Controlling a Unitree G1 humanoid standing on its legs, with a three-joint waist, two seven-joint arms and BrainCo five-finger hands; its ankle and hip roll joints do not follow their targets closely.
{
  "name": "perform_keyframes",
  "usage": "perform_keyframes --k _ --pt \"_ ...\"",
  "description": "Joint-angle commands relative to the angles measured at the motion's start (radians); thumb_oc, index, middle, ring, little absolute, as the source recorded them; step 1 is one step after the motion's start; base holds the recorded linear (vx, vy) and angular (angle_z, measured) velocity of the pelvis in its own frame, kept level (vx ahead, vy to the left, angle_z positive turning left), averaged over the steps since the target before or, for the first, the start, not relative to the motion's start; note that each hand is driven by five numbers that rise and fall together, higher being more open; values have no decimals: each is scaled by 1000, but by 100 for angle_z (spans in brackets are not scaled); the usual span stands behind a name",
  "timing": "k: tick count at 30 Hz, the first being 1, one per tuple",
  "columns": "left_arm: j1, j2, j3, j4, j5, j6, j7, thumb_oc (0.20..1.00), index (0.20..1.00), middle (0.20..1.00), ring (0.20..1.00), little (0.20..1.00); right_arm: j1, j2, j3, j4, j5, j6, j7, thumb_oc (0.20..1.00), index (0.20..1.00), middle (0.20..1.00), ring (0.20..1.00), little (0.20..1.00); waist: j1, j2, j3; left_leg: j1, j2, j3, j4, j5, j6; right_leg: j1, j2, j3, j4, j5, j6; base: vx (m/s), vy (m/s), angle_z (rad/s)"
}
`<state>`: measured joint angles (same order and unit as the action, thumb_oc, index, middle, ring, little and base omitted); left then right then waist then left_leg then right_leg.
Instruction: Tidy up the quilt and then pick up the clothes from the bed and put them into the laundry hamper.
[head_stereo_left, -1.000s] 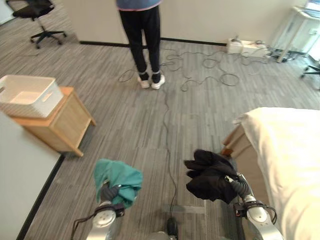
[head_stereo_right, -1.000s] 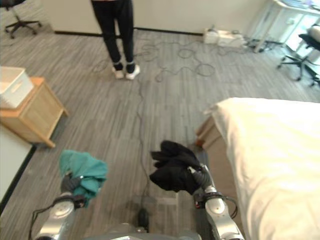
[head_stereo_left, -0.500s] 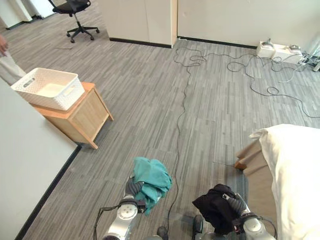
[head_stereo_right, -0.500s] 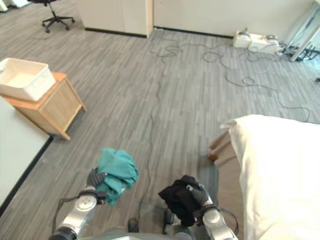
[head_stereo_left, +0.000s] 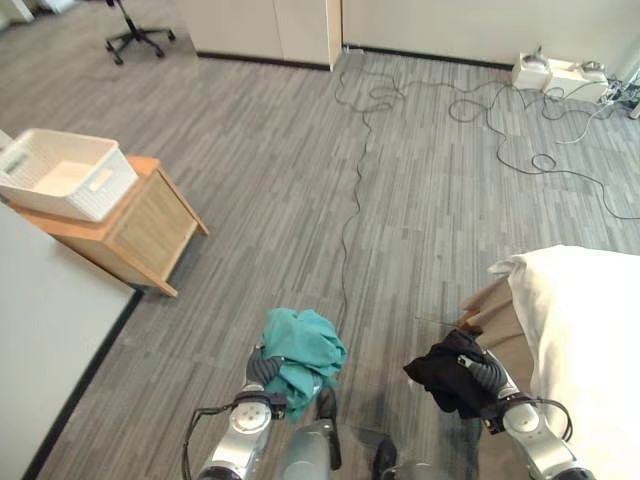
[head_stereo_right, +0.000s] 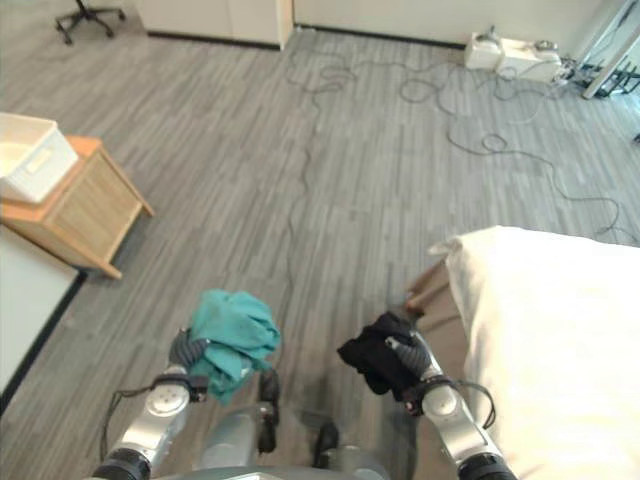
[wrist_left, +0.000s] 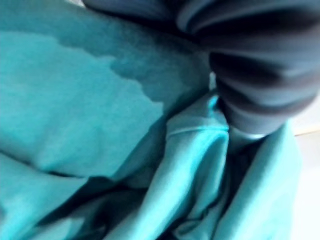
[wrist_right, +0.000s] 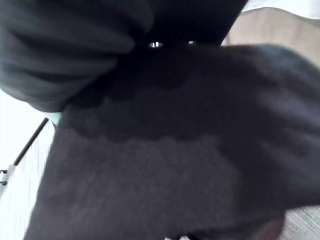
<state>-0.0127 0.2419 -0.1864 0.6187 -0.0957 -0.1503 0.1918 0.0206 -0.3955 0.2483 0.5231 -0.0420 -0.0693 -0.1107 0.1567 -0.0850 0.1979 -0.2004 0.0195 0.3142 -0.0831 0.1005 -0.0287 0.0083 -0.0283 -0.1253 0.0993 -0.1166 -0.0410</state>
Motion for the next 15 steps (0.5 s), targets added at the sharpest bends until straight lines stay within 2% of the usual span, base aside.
perform_keyframes --k 1,2,3,4,5,7,8,9,11,12,13,14,15 --pt "-20 29 -12 -79 29 -41 9 200 200 200 200 200 -4 9 -25 -93 -33 -77 -8 200 200 200 200 200 39 -11 -50 0 -74 -23 28 20 61 243 -74 -42 177 161 291 862 277 -38" --pt "-20 29 -15 -80 25 -38 7 200 200 200 200 200 3 16 -26 -94 -31 -67 -2 200 200 200 200 200 20 0 -45 57 -76 -34 18 -3 73 186 -94 -35 323 230 303 681 255 -24" --pt "-20 35 -12 -83 15 -36 11 200 200 200 200 200 4 24 -23 -101 -28 -69 -2 200 200 200 200 200 4 18 -37 113 -70 -52 6 -21 85 134 -101 -32 433 274 302 476 173 -4" --pt "-20 34 -11 -83 15 -36 11 200 200 200 200 200 3 24 -23 -101 -28 -69 -2 200 200 200 200 200 6 21 -39 111 -67 -51 5 -20 84 131 -97 -30 432 277 302 754 184 63" --pt "-28 36 -6 -92 -6 -34 22 200 200 200 200 200 4 26 -23 -121 -25 -70 3 200 200 200 200 200 -45 64 -11 207 -42 -124 -4 -66 85 -35 -67 -39 561 186 255 705 81 66" --pt "-46 38 -15 -97 -6 -33 22 200 200 200 200 200 19 19 -24 -153 -14 -74 14 200 200 200 200 200 -108 79 12 267 -38 -212 -4 -86 62 -144 -15 -43 442 129 226 792 -40 69" --pt "-55 39 -15 -94 -5 -34 18 200 200 200 200 200 28 15 -30 -159 -9 -76 13 200 200 200 200 200 -128 77 15 290 -41 -243 -4 -97 48 -166 -7 -34 343 106 221 749 -181 136" --pt "-65 39 -16 -90 -3 -36 15 200 200 200 200 200 34 10 -37 -166 -5 -78 14 200 200 200 200 200 -153 76 11 320 -38 -275 -4 -127 28 -184 -20 -20 146 104 219 765 -224 163" --pt "-97 38 -27 -68 12 -42 16 200 200 200 200 200 42 3 -47 -176 -7 -72 10 200 200 200 200 200 -180 84 0 351 -10 -320 -4 -183 -1 -223 -83 20 -124 164 230 816 -271 193" --pt "-105 38 -20 -60 31 -44 26 200 200 200 200 200 46 2 -49 -174 -18 -67 6 200 200 200 200 200 -197 82 -10 390 3 -341 -4 -213 -15 -267 -116 66 -183 209 249 882 -298 154" --pt "-98 38 -16 -61 46 -44 31 200 200 200 200 200 49 1 -44 -176 -30 -61 10 200 200 200 200 200 -200 92 -13 433 29 -347 -4 -225 -25 -280 -126 69 -185 228 270 901 -334 101" --pt "-80 42 -5 -65 46 -50 26 200 200 200 200 200 64 4 -46 -189 -40 -59 21 200 200 200 200 200 -193 80 -30 474 43 -363 -4 -234 -39 -270 -131 54 -186 239 271 887 -352 88" --pt "-55 40 1 -56 40 -51 29 200 200 200 200 200 69 5 -28 -174 -47 -52 24 200 200 200 200 200 -188 87 -30 517 79 -362 9 -175 -60 -236 -118 49 -159 260 263 818 -363 46"
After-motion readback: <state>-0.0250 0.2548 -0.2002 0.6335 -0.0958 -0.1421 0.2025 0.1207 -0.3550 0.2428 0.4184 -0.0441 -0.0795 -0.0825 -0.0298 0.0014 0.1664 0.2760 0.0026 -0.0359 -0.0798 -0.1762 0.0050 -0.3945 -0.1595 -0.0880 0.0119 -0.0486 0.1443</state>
